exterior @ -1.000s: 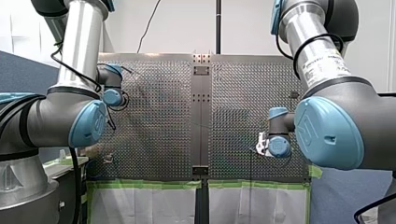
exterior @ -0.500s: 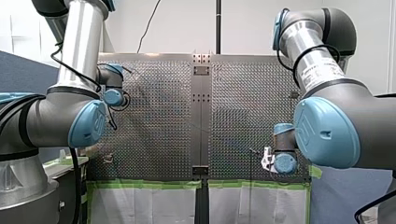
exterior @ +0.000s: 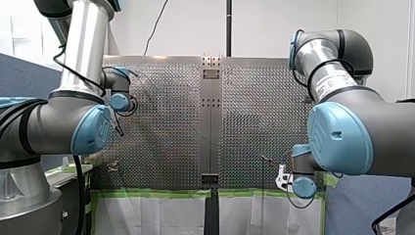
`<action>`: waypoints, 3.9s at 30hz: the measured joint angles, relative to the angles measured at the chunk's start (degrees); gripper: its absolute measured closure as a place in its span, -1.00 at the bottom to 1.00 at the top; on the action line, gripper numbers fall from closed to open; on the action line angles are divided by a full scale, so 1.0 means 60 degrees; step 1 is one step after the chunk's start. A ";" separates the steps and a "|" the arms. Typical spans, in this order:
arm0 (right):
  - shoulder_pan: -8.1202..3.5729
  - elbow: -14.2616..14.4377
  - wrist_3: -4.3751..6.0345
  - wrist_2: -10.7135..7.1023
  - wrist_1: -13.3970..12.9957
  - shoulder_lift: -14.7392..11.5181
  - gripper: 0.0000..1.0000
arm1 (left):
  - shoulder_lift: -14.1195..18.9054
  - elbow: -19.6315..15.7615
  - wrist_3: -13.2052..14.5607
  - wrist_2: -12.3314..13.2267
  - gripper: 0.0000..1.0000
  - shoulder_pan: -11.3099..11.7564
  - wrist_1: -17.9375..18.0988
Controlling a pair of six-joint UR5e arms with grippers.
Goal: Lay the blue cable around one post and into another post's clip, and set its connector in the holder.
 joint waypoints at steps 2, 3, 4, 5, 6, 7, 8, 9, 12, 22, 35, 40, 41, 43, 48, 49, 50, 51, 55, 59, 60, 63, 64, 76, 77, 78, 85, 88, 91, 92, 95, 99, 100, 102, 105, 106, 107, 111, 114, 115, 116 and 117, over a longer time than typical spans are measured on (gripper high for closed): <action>-0.0012 -0.0012 0.0021 -0.0169 -0.0162 0.0167 1.00 | -0.0001 0.0000 0.0008 0.0000 -1.00 -0.0007 0.0003; -0.0021 -0.0015 0.0049 -0.0241 -0.0236 0.0241 1.00 | -0.0003 0.0000 0.0008 0.0000 -1.00 -0.0011 0.0005; -0.0035 -0.0016 0.0085 -0.0312 -0.0308 0.0312 1.00 | -0.0002 0.0000 0.0011 0.0000 -1.00 -0.0012 0.0006; -0.0064 -0.0017 0.0148 -0.0408 -0.0403 0.0407 1.00 | -0.0001 0.0000 0.0012 0.0000 -1.00 -0.0015 0.0006; -0.0095 -0.0017 0.0207 -0.0482 -0.0475 0.0475 1.00 | -0.0001 0.0000 0.0014 0.0000 -1.00 -0.0019 0.0003; -0.0131 -0.0016 0.0272 -0.0555 -0.0549 0.0531 1.00 | -0.0001 0.0000 0.0015 0.0000 -1.00 -0.0022 0.0001; -0.0184 -0.0011 0.0360 -0.0652 -0.0647 0.0585 1.00 | -0.0001 0.0000 0.0015 0.0000 -1.00 -0.0026 -0.0001; -0.0224 -0.0006 0.0421 -0.0721 -0.0715 0.0613 1.00 | -0.0001 0.0000 0.0016 0.0000 -1.00 -0.0033 -0.0003; -0.0366 0.0010 0.0637 -0.0925 -0.0935 0.0654 1.00 | -0.0001 0.0000 0.0017 0.0000 -1.00 -0.0052 -0.0015; -0.0759 0.0189 0.1093 -0.1185 -0.1396 0.0192 1.00 | -0.0008 0.0000 0.0019 0.0000 -1.00 -0.0113 -0.0021; -0.0961 0.0588 0.1265 -0.1434 -0.1291 -0.0818 1.00 | -0.0002 0.0000 0.0062 -0.0071 -1.00 -0.0383 -0.0327; -0.0949 0.0592 0.1271 -0.1559 -0.1285 -0.1047 1.00 | 0.0000 -0.0005 0.0072 -0.0216 -1.00 -0.0728 -0.0714; -0.0940 0.0593 0.1272 -0.1570 -0.1285 -0.1069 1.00 | -0.0001 -0.0009 0.0084 -0.0255 -1.00 -0.0793 -0.0779; -0.0932 0.0593 0.1271 -0.1578 -0.1284 -0.1085 1.00 | 0.0000 -0.0032 0.0151 -0.0334 -1.00 -0.0957 -0.0950; -0.0923 0.0594 0.1272 -0.1606 -0.1241 -0.1096 1.00 | 0.0012 -0.0296 0.0168 -0.0225 -1.00 -0.1322 -0.1390; -0.0919 0.0594 0.1272 -0.1615 -0.1227 -0.1097 1.00 | 0.0017 -0.0359 0.0142 -0.0169 -1.00 -0.1350 -0.1463; -0.0915 0.0596 0.1272 -0.1625 -0.1215 -0.1097 1.00 | 0.0025 -0.0422 0.0117 -0.0109 -1.00 -0.1370 -0.1539; -0.0913 0.0596 0.1272 -0.1631 -0.1210 -0.1098 1.00 | 0.0049 -0.0508 0.0089 -0.0024 -1.00 -0.1385 -0.1631; -0.0911 0.0596 0.1274 -0.1642 -0.1199 -0.1100 1.00 | 0.0270 -0.0824 -0.0009 0.0289 -1.00 -0.1355 -0.1897; -0.0909 0.0595 0.1292 -0.1716 -0.1224 -0.1099 1.00 | 0.0568 -0.1140 -0.0169 0.0604 -1.00 -0.1318 -0.1920; -0.0907 0.0594 0.1304 -0.1734 -0.1232 -0.1099 1.00 | 0.0668 -0.1245 -0.0185 0.0684 -1.00 -0.1313 -0.1970; -0.0897 0.0592 0.1343 -0.1778 -0.1248 -0.1100 1.00 | 0.0921 -0.1487 -0.0125 0.0741 -1.00 -0.1290 -0.2168; -0.0897 0.0593 0.1354 -0.1786 -0.1247 -0.1100 1.00 | 0.0999 -0.1538 -0.0075 0.0729 -1.00 -0.1278 -0.2237; -0.0882 0.0571 0.1603 -0.1848 -0.1217 -0.1100 1.00 | 0.1947 -0.1601 0.0787 0.0590 -1.00 -0.1116 -0.3168; -0.0881 0.0567 0.1640 -0.1854 -0.1214 -0.1099 1.00 | 0.2019 -0.1585 0.0853 0.0589 -1.00 -0.1104 -0.3238; -0.0881 0.0566 0.1671 -0.1858 -0.1213 -0.1099 1.00 | 0.2117 -0.1561 0.0946 0.0585 -1.00 -0.1092 -0.3342; -0.0872 0.0562 0.1840 -0.1868 -0.1199 -0.1099 1.00 | 0.2712 -0.1262 0.1534 0.0227 -1.00 -0.1030 -0.3936; -0.0873 0.0553 0.1867 -0.1881 -0.1198 -0.1100 1.00 | 0.2931 -0.1071 0.1753 0.0021 -1.00 -0.1027 -0.4151; -0.0872 0.0542 0.1881 -0.1905 -0.1197 -0.1099 1.00 | 0.3152 -0.0856 0.1974 -0.0170 -1.00 -0.1025 -0.4373; -0.0872 0.0541 0.1883 -0.1912 -0.1197 -0.1099 1.00 | 0.3228 -0.0782 0.2050 -0.0227 -1.00 -0.1024 -0.4447; -0.0868 0.0539 0.1886 -0.1918 -0.1189 -0.1098 1.00 | 0.3473 -0.0536 0.2296 -0.0435 -1.00 -0.1025 -0.4693; -0.0866 0.0537 0.1887 -0.1921 -0.1170 -0.1097 1.00 | 0.3829 -0.0182 0.2652 -0.0776 -1.00 -0.1037 -0.5049; -0.0866 0.0538 0.1887 -0.1922 -0.1165 -0.1097 1.00 | 0.3911 -0.0101 0.2732 -0.0856 -1.00 -0.1036 -0.5135; -0.0864 0.0538 0.1887 -0.1922 -0.1158 -0.1097 1.00 | 0.4094 0.0084 0.2916 -0.1040 -1.00 -0.1026 -0.5313; -0.0865 0.0538 0.1890 -0.1922 -0.1155 -0.1098 1.00 | 0.4342 0.0332 0.3158 -0.1288 -1.00 -0.1026 -0.5563; -0.0864 0.0538 0.1890 -0.1922 -0.1153 -0.1098 1.00 | 0.4419 0.0408 0.3215 -0.1363 -1.00 -0.1034 -0.5638; -0.0864 0.0538 0.1890 -0.1922 -0.1153 -0.1098 1.00 | 0.4500 0.0488 0.3258 -0.1444 -1.00 -0.1045 -0.5724; -0.0864 0.0538 0.1893 -0.1922 -0.1152 -0.1099 1.00 | 0.4897 0.0872 0.3395 -0.1843 -1.00 -0.1099 -0.6121; -0.0864 0.0538 0.1893 -0.1922 -0.1153 -0.1100 1.00 | 0.5175 0.1084 0.3486 -0.2120 -1.00 -0.1120 -0.6400; -0.0865 0.0537 0.1895 -0.1922 -0.1152 -0.1100 1.00 | 0.5250 0.1139 0.3509 -0.2197 -1.00 -0.1119 -0.6472; -0.0864 0.0537 0.1897 -0.1922 -0.1153 -0.1099 1.00 | 0.5323 0.1190 0.3529 -0.2267 -1.00 -0.1118 -0.6542; -0.0865 0.0537 0.1898 -0.1922 -0.1152 -0.1099 1.00 | 0.5419 0.1244 0.3551 -0.2363 -1.00 -0.1117 -0.6644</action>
